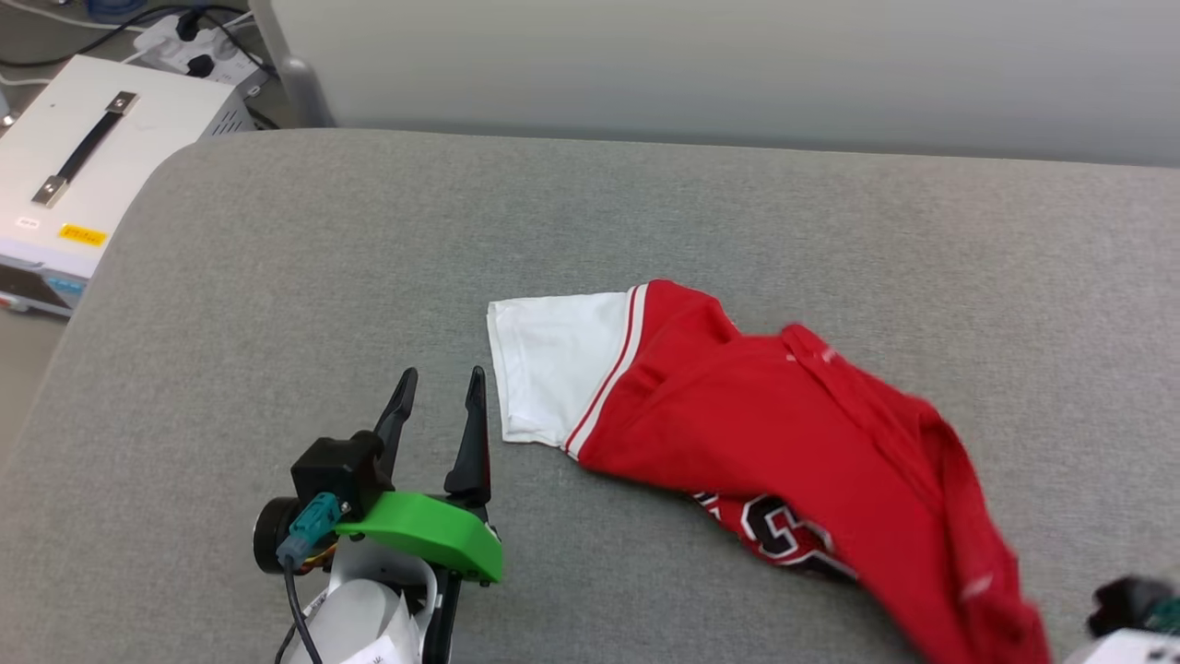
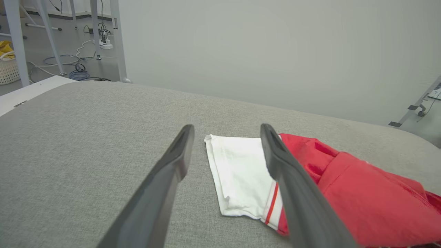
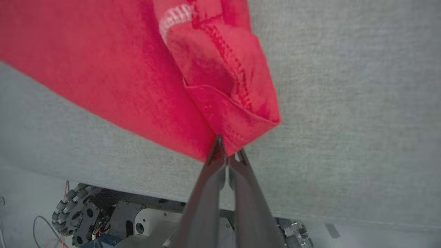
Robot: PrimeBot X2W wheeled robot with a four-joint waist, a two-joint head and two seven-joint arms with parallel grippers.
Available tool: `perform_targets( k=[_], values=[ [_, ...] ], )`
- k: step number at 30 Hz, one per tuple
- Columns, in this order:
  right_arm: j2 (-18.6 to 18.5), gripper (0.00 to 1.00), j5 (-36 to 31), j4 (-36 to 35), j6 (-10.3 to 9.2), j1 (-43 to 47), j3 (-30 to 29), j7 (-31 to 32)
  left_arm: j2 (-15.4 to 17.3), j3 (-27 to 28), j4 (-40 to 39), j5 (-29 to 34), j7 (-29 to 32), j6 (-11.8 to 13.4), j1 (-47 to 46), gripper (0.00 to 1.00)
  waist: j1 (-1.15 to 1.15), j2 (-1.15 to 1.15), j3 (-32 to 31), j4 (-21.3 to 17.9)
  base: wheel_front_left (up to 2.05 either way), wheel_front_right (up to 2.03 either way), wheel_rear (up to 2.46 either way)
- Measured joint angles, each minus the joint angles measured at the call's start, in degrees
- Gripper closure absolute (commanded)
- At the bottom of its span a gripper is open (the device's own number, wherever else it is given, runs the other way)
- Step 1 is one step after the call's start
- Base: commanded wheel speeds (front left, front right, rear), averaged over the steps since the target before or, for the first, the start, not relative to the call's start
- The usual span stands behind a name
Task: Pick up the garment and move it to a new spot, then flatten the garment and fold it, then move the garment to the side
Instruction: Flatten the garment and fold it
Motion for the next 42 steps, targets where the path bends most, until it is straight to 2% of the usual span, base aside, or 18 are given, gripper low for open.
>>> perform_targets(
  k=[3,6,7,8,11,12,14,18,21,27,31,37,42],
  values=[
    [4.33,1.00,0.18,1.43,0.00,3.21,1.04,0.14,0.04,-0.13,0.23,0.00,0.44,0.01,0.00,0.00,0.00,0.00,-0.24,-0.71,0.00,0.00,0.00],
    [5.48,1.00,0.20,3.88,0.00,3.79,2.31,-1.81,0.15,-0.24,0.55,-0.09,0.66,0.01,0.04,0.00,0.00,0.00,-0.48,-1.13,0.00,0.00,0.00],
    [5.68,0.55,0.19,4.44,0.00,3.74,2.47,-2.85,0.16,-0.29,0.64,-0.10,0.73,0.01,0.12,0.00,0.00,0.00,-0.56,-1.20,0.00,0.00,0.00],
    [5.76,0.00,0.03,4.89,0.00,3.63,2.79,-4.44,0.18,-0.37,0.73,-0.16,0.77,0.01,0.25,0.00,0.00,0.00,-0.67,-1.25,0.00,0.00,0.00],
    [6.10,0.00,-0.86,5.61,0.00,3.15,2.94,-10.62,0.29,-0.59,1.01,-0.35,0.97,0.10,1.02,0.00,0.00,0.00,-1.23,-1.37,0.00,0.00,0.00],
    [6.28,0.00,-1.75,5.36,0.00,1.31,2.26,-17.88,0.63,-0.60,1.22,-0.60,1.02,0.20,1.71,0.00,0.00,0.00,-1.96,-1.50,0.00,0.00,0.00],
    [6.36,0.00,-2.04,4.66,0.00,0.41,1.01,-23.20,0.90,-0.57,1.26,-0.77,1.21,0.35,2.31,0.00,0.00,0.00,-2.63,-1.60,0.00,0.00,0.00],
    [6.72,0.00,-3.04,3.32,0.00,-1.05,-1.72,-32.62,1.16,-0.40,1.08,-1.75,1.45,0.67,3.53,0.00,0.00,0.00,-3.94,-1.85,0.00,0.00,0.00],
    [6.89,0.00,-4.87,3.56,0.00,-2.64,-3.82,-36.85,1.25,-0.22,0.45,-2.04,1.63,1.23,4.19,0.00,0.00,0.00,-5.01,-2.08,0.00,0.00,0.00],
    [5.73,0.00,-5.95,7.62,0.00,-6.98,-5.01,-35.44,1.45,-0.27,-0.53,-2.10,2.03,1.53,4.42,0.00,0.00,0.00,-5.26,-1.60,0.00,0.00,0.00],
    [1.66,0.00,-4.89,11.57,0.00,-12.04,-2.96,-30.59,1.62,-0.34,-1.52,-2.10,2.19,1.71,4.31,0.00,0.00,0.00,-4.16,-1.09,0.00,0.00,0.00],
    [-6.82,0.00,-1.75,16.50,0.00,-20.68,6.83,-18.89,1.43,-1.09,-1.92,-2.08,2.09,1.96,2.89,0.00,0.00,0.00,-1.17,0.04,0.00,0.00,0.00],
    [-11.82,0.00,1.58,18.34,0.00,-27.42,15.72,-11.14,0.90,-1.47,-1.83,-2.07,1.36,1.97,1.10,0.00,0.00,0.00,1.44,1.53,0.00,0.00,0.00]
  ],
)
